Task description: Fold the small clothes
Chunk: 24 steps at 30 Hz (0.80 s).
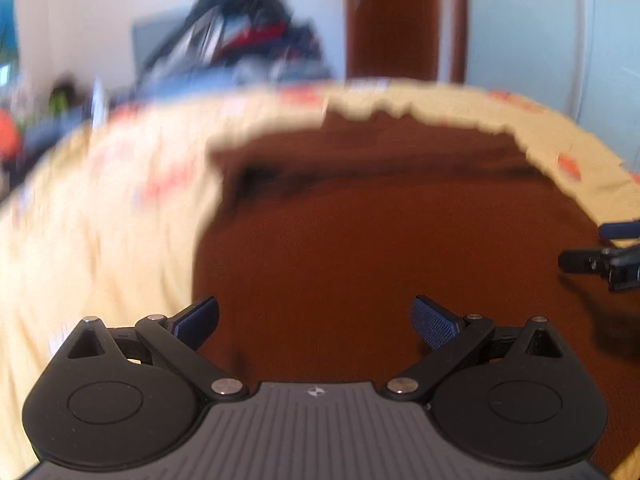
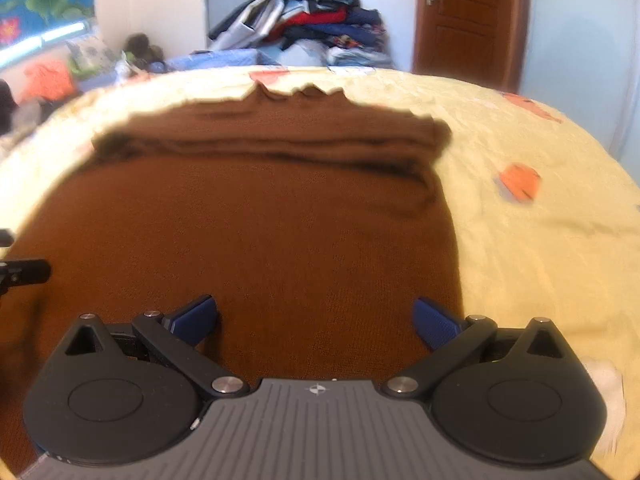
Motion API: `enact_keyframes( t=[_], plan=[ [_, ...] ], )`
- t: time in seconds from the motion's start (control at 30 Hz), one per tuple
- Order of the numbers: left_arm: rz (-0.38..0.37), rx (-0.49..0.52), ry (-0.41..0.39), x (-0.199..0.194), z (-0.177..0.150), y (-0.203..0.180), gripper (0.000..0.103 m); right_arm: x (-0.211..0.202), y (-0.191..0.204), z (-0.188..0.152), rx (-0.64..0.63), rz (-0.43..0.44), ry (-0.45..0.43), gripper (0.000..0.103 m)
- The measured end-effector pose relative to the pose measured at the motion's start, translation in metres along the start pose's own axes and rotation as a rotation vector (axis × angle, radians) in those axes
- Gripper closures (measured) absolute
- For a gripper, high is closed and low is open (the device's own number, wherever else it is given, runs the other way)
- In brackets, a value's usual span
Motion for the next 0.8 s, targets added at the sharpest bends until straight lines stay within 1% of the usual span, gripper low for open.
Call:
enact_keyframes(
  t=[0.07, 0.1, 0.13, 0.2, 0.23, 0.3, 0.37, 0.4, 0.43, 0.47, 0.53, 0.67, 0.73, 0.8],
  plan=[
    [0.041, 0.045, -0.068, 0.016, 0.033, -0.003, 0.0, -0.001, -0.01, 0.029, 0.016, 0.016, -0.081, 0.0],
    [0.042, 0.044, -0.088, 0.03, 0.049, -0.005, 0.0, 0.003, -0.015, 0.047, 0.032, 0.014, -0.11, 0.0],
    [0.028, 0.032, -0.094, 0.046, 0.063, -0.007, 0.0, 0.011, -0.02, 0.064, 0.05, 0.009, -0.125, 0.0],
    [0.003, -0.003, -0.066, 0.087, 0.087, -0.012, 0.0, 0.035, -0.028, 0.096, 0.079, 0.008, -0.142, 0.0],
    [0.012, -0.011, -0.041, 0.108, 0.095, -0.016, 0.0, 0.052, -0.03, 0.108, 0.083, 0.005, -0.13, 0.0],
    [0.047, -0.019, 0.023, 0.147, 0.104, -0.022, 0.0, 0.091, -0.026, 0.125, 0.057, -0.019, -0.074, 0.0],
    [0.063, -0.026, 0.099, 0.176, 0.103, -0.028, 0.0, 0.127, -0.018, 0.127, 0.003, -0.057, -0.001, 0.0],
    [0.07, -0.03, 0.123, 0.185, 0.1, -0.03, 0.0, 0.142, -0.015, 0.125, -0.015, -0.078, 0.037, 0.0],
    [0.066, -0.041, 0.119, 0.19, 0.096, -0.031, 0.0, 0.155, -0.013, 0.12, -0.026, -0.099, 0.069, 0.0],
    [0.062, -0.062, 0.083, 0.188, 0.092, -0.03, 0.0, 0.156, -0.012, 0.117, -0.015, -0.101, 0.027, 0.0],
    [0.054, -0.077, 0.072, 0.187, 0.086, -0.028, 0.0, 0.156, -0.014, 0.11, 0.013, -0.096, -0.016, 0.0],
    [0.021, -0.089, 0.08, 0.192, 0.087, -0.023, 0.0, 0.155, -0.013, 0.109, 0.018, -0.089, -0.018, 0.0],
    [0.032, -0.077, 0.082, 0.189, 0.088, -0.023, 0.0, 0.155, -0.014, 0.11, 0.017, -0.089, -0.016, 0.0],
    [0.06, -0.062, 0.097, 0.174, 0.087, -0.027, 0.0, 0.153, -0.015, 0.11, 0.013, -0.102, -0.009, 0.0]
  ],
)
Point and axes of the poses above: each gripper's, at about its wrist camera, not at the fingertips, and x roughly the way its jaws point, y to its left, z to its top, the point moved 5 cm from there along x, roughly the way its jaws point, and after that the axes turned 8 degrees about z, right-handed, at the moved point
